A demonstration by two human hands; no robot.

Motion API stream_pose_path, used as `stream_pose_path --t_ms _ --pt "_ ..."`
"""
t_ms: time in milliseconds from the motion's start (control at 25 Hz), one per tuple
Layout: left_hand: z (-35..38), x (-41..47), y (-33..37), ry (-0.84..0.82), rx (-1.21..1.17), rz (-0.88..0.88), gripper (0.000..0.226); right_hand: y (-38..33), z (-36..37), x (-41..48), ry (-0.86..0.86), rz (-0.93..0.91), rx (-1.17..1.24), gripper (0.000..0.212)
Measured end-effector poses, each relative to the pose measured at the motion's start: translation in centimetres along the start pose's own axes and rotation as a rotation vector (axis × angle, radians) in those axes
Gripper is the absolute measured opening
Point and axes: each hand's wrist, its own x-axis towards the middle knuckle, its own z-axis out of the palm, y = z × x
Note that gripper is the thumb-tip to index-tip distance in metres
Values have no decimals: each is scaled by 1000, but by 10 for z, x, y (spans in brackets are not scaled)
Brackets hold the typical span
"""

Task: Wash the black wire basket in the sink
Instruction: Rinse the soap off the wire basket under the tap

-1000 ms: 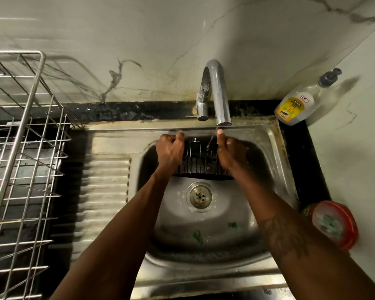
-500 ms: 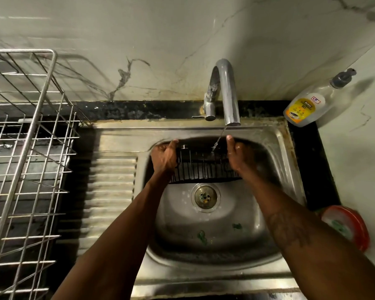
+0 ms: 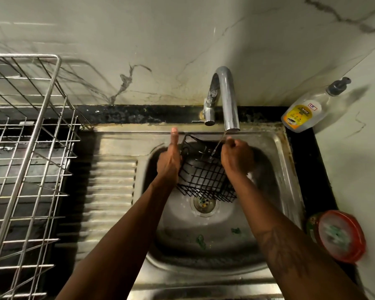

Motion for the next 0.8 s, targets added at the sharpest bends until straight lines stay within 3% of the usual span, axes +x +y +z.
stream_pose_path --t_ms 80,160,240,360,440,600,720,800 --pt "5 -7 -9 -171 -12 -104 71 8 9 -11 -170 282 69 61" --pt "10 -6 -12 -117 -42 -232 47 -1 19 -23 -311 399 95 76" --pt "11 -4 -9 -75 -179 -332 28 -26 27 -38 -415 184 6 83" --pt "-1 -8 -3 -214 -405 -366 30 -59 26 -59 -593 -175 -176 80" --pt "-2 -17 3 -155 -409 -424 31 -54 17 -55 -581 -225 -185 78" --pt "-1 -27 2 -1 -433 -571 24 -16 -13 -8 -639 -29 19 61" --pt "-2 -21 3 -68 -70 -457 26 -13 -19 24 -636 24 -97 54" --pt "-7 -40 5 -25 529 -14 42 -28 -13 20 -670 -55 -144 65"
